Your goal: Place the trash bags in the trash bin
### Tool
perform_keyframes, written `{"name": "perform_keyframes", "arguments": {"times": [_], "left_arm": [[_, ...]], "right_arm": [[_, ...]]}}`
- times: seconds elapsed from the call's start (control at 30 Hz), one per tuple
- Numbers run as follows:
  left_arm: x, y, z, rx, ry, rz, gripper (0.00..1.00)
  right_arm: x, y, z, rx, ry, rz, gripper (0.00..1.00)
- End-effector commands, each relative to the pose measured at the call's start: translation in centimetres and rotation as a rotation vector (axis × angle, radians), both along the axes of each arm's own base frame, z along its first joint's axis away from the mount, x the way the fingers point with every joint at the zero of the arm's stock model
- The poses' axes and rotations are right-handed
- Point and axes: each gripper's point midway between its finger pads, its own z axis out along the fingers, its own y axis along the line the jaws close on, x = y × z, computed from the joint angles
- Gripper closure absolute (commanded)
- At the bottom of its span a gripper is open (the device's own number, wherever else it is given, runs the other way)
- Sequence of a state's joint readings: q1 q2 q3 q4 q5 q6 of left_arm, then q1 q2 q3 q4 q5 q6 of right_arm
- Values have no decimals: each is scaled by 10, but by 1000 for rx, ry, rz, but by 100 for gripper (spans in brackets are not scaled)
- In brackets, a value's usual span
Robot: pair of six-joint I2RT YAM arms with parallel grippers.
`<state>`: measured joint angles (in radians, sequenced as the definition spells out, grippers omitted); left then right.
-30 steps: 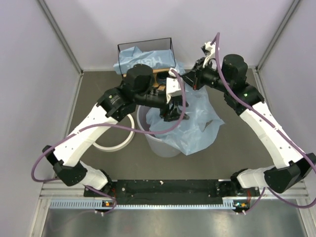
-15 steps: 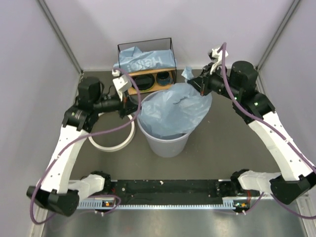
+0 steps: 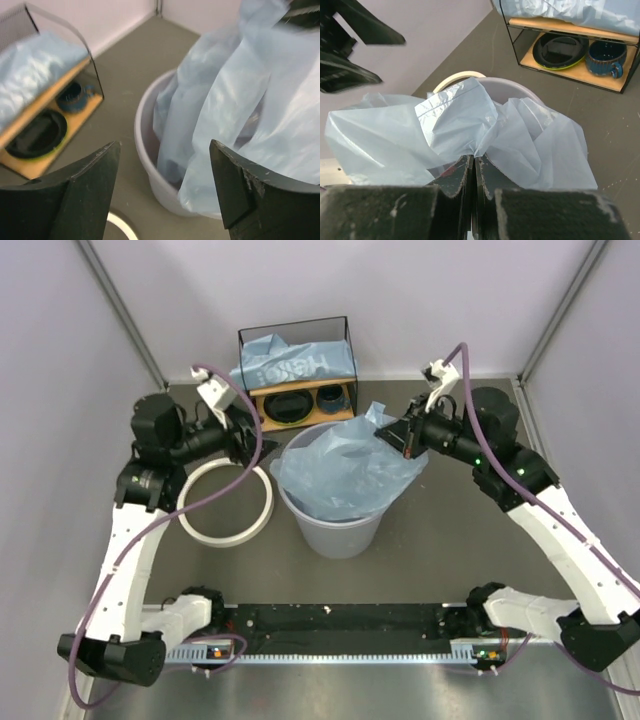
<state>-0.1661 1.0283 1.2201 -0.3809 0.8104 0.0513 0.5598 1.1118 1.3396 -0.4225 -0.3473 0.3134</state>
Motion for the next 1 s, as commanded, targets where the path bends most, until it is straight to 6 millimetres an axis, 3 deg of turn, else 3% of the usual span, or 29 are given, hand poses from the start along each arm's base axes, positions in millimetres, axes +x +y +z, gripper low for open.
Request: {"name": "perform_keyframes", "arguments": {"times": [0.0,0.07,0.2,0.27,0.3,0.43,0.47,0.53,0.57,0.6,0.67,0.7,0.73,0.77,0.8,0.87,0.97], "left_arm": [[-32,-13,81,-32,-132,-129,21],[-39,-32,103,-41,-140,-185,20],[-40,-73,110,-11,-170,-235,19],[-33,-98,97,28,-132,-278,19],[-36,-102,112,30,-171,-283,19],[-34,-124,96,124,-169,-316,13],[-40,-130,74,175,-108,-351,13],[-48,-135,59,192,-58,-400,18],[-54,-134,47,217,-8,-417,23],[-53,-132,42,236,11,-413,34],[-57,-122,44,248,30,-418,47],[-60,-117,46,245,36,-416,63],[-71,-113,56,203,20,-468,72],[-78,-97,63,176,-9,-453,81],[-77,-92,77,124,-63,-430,99],[-91,-67,76,72,-90,-393,100],[-118,-46,60,115,-105,-406,100]], "right_arm": [[-17,-8,33,91,-62,-33,97],[-15,-7,35,110,-58,-61,96],[-17,4,36,108,-43,-71,98],[-17,6,35,106,-38,-82,98],[-16,4,34,101,-35,-89,98],[-12,-3,37,80,-59,-129,94],[-12,-4,38,76,-70,-127,94],[-14,-4,42,75,-81,-118,94],[-15,-4,45,70,-97,-112,94],[-17,-7,47,67,-111,-110,94],[-21,-10,47,40,-148,-96,92],[-24,-12,48,32,-165,-88,91],[-30,-17,50,27,-179,-82,92],[-31,-20,46,6,-192,-81,94],[-34,-23,46,-1,-200,-83,100],[-39,-32,40,-41,-208,-89,100],[-45,-44,34,-87,-222,-101,100]]}}
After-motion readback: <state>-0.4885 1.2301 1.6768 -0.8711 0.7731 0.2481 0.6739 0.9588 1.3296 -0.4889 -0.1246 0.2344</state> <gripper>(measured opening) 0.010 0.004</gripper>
